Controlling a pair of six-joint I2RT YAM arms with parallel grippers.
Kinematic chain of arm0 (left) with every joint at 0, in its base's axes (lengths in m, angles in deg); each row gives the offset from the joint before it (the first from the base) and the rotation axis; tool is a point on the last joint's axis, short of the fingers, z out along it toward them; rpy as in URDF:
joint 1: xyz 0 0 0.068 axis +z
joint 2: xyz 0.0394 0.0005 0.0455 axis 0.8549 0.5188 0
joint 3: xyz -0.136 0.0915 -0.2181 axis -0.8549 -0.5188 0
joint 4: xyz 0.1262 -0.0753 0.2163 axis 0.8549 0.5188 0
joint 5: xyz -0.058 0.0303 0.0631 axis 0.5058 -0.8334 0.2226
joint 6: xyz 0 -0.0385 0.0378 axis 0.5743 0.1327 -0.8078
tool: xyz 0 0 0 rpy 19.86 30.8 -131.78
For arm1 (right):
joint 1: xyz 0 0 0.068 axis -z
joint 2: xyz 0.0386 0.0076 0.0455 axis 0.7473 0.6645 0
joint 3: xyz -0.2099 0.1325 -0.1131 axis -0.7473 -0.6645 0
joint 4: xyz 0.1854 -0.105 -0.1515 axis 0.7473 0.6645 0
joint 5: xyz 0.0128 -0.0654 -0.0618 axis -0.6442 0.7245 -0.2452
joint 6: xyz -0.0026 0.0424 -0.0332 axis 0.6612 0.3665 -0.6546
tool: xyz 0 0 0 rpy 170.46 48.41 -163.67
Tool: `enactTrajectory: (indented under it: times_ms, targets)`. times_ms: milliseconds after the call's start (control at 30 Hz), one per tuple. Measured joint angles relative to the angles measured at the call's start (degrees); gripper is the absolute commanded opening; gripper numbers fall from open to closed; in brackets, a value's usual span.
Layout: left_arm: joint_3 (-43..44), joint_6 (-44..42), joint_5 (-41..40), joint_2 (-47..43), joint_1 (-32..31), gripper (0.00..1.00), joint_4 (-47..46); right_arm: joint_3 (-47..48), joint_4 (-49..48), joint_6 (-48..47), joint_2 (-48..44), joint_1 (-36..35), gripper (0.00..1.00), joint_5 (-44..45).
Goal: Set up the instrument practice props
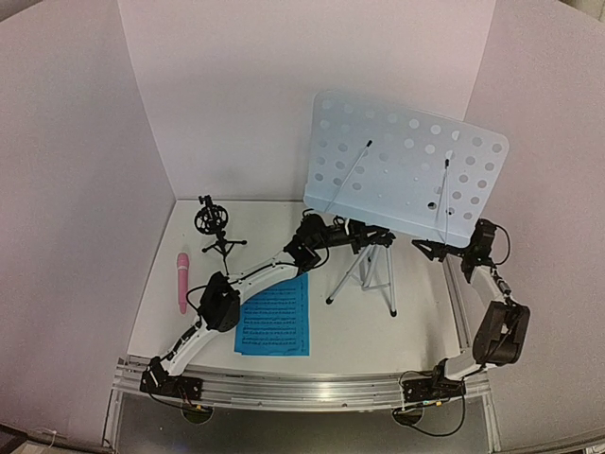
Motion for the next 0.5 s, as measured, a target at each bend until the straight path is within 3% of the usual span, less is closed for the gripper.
enactTrajectory:
  times_ms: [267,500]
  targets:
    - [1.82,0.41,0.22,1.11,0.00,0.00,0.15,-0.37,-1.18,-17.67,-0.21,-6.51,0.55,0.86]
    - [3.18,0.54,0.18,1.91,0.00,0.00,0.59,-0.86,-1.64,-26.15,-1.77,-8.54,0.40,2.56]
